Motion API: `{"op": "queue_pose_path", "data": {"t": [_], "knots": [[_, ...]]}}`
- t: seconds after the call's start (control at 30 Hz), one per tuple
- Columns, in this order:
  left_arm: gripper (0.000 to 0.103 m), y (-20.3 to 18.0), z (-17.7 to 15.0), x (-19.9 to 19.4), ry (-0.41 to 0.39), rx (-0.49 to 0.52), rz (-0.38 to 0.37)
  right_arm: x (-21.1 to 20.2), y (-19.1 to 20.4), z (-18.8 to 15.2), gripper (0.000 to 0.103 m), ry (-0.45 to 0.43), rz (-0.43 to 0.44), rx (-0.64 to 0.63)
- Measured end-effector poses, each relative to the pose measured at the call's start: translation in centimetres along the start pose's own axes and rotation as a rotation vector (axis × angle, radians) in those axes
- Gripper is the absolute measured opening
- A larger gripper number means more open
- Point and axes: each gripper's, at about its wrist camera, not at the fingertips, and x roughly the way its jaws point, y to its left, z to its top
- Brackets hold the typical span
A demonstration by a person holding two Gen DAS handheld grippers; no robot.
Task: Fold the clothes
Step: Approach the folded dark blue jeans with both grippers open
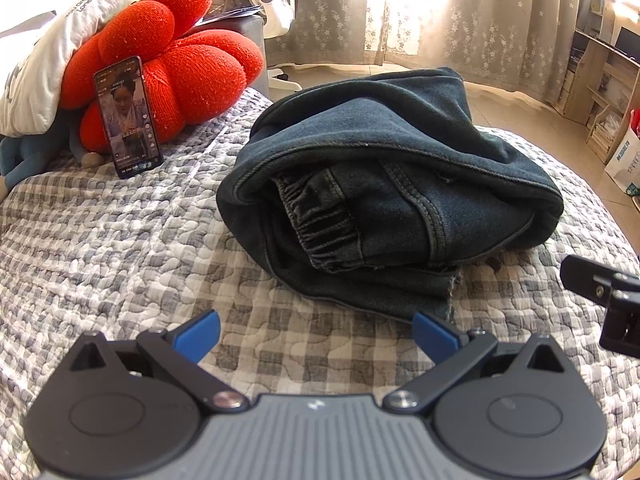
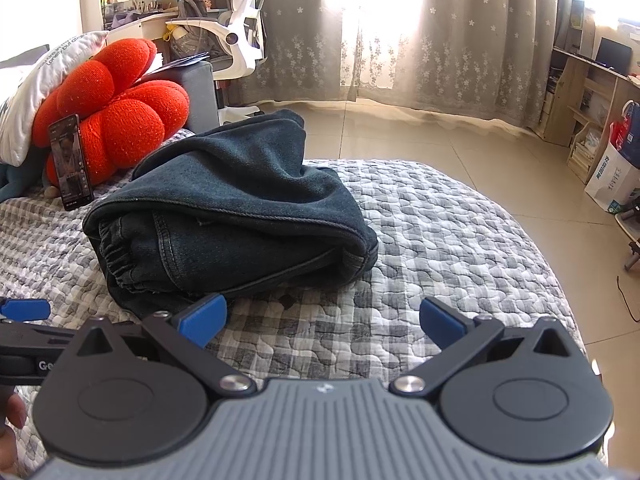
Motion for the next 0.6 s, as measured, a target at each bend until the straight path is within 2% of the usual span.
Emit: {"op": "queue_pose_path", "data": {"t": [0.37,0.6], "knots": [[0.103,-0.7,0.5,0.8,0.008,0.005,0.003,0.5,-0.4,0.5,0.103,0.005,-0.014,0.002],[0.103,-0.8,0.8,0.8,0.016,-0.007,-0.041,1.3,-0.8,1.0,0.103,0.027,-0.036,0.007]]}}
